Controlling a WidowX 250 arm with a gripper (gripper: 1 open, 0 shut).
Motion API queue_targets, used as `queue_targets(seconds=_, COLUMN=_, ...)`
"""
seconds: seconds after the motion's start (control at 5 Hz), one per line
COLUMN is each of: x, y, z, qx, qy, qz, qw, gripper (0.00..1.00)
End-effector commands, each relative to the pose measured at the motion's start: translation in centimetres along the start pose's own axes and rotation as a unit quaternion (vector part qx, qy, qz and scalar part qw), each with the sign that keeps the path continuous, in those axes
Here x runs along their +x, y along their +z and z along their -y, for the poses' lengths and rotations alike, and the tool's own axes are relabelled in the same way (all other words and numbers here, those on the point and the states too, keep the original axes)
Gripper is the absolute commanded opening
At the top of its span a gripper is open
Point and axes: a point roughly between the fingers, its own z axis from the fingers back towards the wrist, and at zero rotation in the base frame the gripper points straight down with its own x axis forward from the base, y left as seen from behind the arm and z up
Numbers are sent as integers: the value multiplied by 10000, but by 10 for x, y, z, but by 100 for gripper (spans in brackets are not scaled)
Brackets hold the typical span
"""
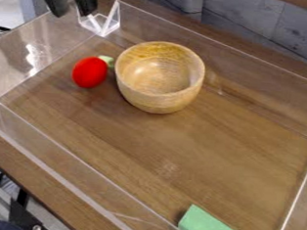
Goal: Move the red fruit to the left
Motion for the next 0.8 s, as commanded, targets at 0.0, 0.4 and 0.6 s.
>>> queue_targets(seconds=0.0, x=11, y=18, z=-3, qx=239, qy=-53, qz=285, qw=9993, gripper=100)
queue_targets(seconds=0.4, x=22, y=12, z=-16, qx=286, qy=32, qz=239, qw=9993, gripper=0)
queue_targets(seconds=0.6, x=28, y=9, z=-23, qx=296, qy=79, qz=226, qw=9993, gripper=0)
